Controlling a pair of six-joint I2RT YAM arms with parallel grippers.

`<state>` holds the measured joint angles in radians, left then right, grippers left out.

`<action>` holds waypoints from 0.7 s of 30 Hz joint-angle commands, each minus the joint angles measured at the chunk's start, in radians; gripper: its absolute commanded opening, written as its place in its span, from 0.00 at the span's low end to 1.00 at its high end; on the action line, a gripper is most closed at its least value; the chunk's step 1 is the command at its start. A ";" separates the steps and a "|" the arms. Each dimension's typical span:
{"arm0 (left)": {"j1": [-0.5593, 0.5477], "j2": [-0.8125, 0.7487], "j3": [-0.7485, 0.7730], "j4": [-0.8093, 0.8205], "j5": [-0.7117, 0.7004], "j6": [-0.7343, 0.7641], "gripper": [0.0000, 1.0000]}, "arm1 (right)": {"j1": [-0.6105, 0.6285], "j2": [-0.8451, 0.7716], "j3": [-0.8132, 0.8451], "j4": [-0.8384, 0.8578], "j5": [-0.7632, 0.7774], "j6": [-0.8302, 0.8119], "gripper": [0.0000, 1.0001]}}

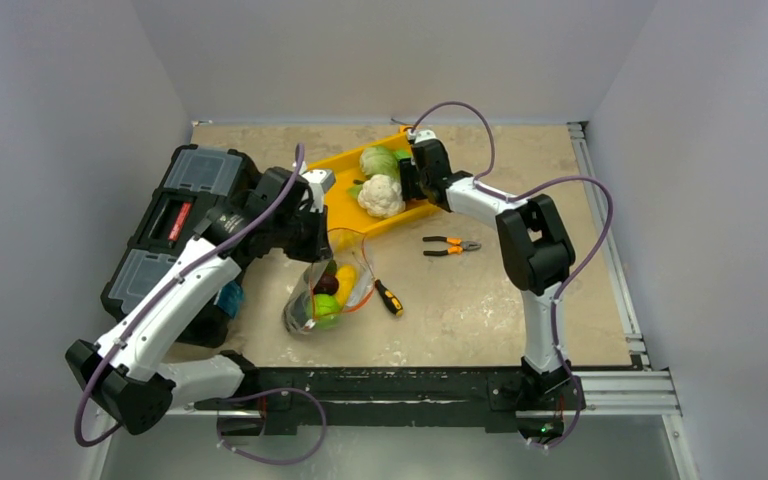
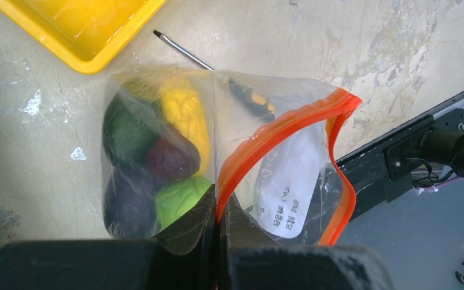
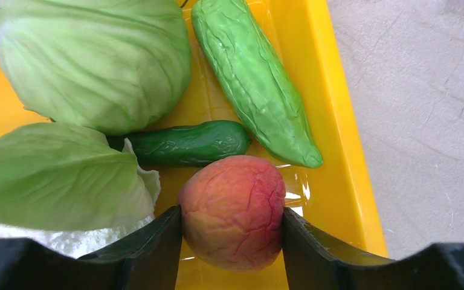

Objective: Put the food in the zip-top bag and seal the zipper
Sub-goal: Adjust the bin at the center of the board, then pick up the fake fruit from the bin.

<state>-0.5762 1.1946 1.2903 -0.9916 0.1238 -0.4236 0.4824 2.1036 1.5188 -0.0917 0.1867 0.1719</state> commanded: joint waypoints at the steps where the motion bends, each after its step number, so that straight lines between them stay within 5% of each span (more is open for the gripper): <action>1: 0.002 -0.039 -0.017 0.051 0.014 -0.020 0.00 | -0.002 -0.037 -0.011 0.034 0.003 0.005 0.37; 12: 0.006 -0.069 0.037 -0.023 -0.152 0.068 0.00 | -0.002 -0.093 -0.028 0.018 0.014 0.007 0.09; 21: 0.039 -0.086 0.061 -0.066 -0.251 0.108 0.00 | -0.001 -0.138 -0.016 -0.006 0.040 0.005 0.00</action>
<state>-0.5495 1.1446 1.2961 -1.0302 -0.0212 -0.3607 0.4824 2.0521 1.4960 -0.1081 0.1936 0.1722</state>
